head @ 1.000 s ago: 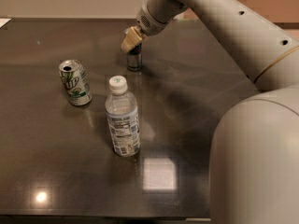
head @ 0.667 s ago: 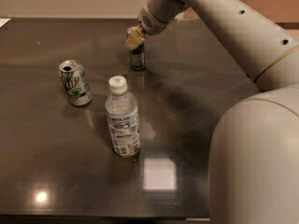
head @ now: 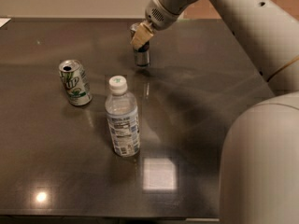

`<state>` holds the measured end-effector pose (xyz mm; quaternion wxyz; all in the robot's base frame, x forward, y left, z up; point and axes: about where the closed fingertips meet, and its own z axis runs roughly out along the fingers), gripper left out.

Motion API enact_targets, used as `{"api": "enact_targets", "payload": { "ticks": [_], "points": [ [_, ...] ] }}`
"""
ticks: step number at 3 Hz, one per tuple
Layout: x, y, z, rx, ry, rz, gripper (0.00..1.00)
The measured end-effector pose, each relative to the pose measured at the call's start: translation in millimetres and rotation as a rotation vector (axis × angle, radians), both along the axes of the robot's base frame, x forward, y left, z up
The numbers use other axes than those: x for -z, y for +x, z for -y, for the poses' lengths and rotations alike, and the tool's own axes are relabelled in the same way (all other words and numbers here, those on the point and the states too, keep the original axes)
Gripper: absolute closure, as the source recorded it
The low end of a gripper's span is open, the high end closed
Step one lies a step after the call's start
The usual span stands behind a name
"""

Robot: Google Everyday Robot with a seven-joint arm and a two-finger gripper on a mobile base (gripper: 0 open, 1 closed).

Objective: Pick redbull can

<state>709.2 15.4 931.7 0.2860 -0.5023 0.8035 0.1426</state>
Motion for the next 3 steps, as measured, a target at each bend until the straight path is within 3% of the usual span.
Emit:
{"api": "enact_targets", "payload": {
  "ticks": [3],
  "points": [
    [-57.9,-64.8,-1.2,-0.352,0.024,0.019,1.0]
  ]
}}
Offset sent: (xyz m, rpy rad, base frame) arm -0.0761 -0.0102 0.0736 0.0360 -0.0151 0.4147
